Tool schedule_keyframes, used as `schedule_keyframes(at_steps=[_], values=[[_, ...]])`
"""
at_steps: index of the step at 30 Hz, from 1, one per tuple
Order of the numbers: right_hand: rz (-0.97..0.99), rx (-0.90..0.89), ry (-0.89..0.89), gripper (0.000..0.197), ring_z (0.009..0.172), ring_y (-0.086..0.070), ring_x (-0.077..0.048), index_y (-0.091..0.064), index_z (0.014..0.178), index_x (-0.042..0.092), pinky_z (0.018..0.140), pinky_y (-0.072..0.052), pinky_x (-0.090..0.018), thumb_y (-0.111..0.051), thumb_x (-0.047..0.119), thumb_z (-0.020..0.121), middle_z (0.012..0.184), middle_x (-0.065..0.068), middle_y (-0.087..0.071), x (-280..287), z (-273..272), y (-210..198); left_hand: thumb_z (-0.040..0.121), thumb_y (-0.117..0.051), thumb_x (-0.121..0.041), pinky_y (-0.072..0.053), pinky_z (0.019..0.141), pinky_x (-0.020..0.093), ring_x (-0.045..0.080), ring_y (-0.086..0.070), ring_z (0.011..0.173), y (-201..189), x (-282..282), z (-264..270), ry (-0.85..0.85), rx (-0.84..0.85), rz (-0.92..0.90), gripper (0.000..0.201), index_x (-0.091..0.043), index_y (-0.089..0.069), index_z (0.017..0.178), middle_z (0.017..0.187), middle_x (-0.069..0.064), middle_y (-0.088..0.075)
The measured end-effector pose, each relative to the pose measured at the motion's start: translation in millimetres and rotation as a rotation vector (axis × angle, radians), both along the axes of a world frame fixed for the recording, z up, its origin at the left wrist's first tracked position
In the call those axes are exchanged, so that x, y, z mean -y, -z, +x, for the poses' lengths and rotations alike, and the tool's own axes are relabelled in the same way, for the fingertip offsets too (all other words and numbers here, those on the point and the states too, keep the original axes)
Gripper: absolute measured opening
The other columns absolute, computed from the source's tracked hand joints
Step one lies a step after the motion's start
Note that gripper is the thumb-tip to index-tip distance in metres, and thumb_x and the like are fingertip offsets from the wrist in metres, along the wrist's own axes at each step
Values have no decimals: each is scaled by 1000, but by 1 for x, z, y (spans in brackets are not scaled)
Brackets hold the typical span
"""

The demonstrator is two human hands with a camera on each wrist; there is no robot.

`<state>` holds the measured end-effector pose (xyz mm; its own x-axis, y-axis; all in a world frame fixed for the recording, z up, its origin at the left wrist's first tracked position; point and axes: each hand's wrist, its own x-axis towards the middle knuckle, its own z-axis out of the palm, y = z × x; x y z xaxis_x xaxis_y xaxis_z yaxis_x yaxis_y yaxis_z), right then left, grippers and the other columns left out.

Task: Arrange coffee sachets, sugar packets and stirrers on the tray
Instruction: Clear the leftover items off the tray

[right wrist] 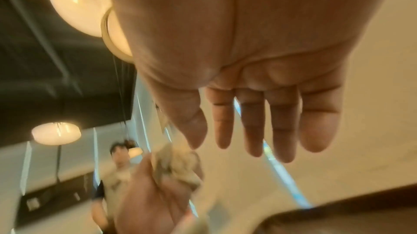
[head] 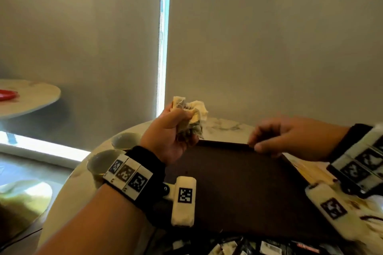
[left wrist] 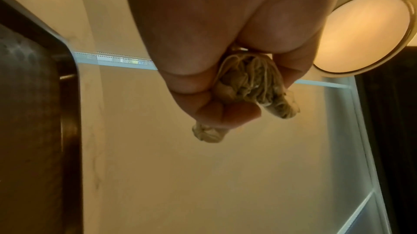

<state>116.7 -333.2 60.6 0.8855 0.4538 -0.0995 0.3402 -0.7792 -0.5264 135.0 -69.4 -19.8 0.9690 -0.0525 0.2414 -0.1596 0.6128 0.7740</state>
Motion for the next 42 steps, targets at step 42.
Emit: schedule_keyframes(at_steps=[42], values=[[783,17,323,15,63,-56,-19,-65,105,9,51,-44,-29,-58,5,93,91,-16,-66,-106,33,14,79,-66,-12,-52,60,35,29,-63,83,20,-13,5,-230,-3,230,40,-18,-61,118,107,19,-65]])
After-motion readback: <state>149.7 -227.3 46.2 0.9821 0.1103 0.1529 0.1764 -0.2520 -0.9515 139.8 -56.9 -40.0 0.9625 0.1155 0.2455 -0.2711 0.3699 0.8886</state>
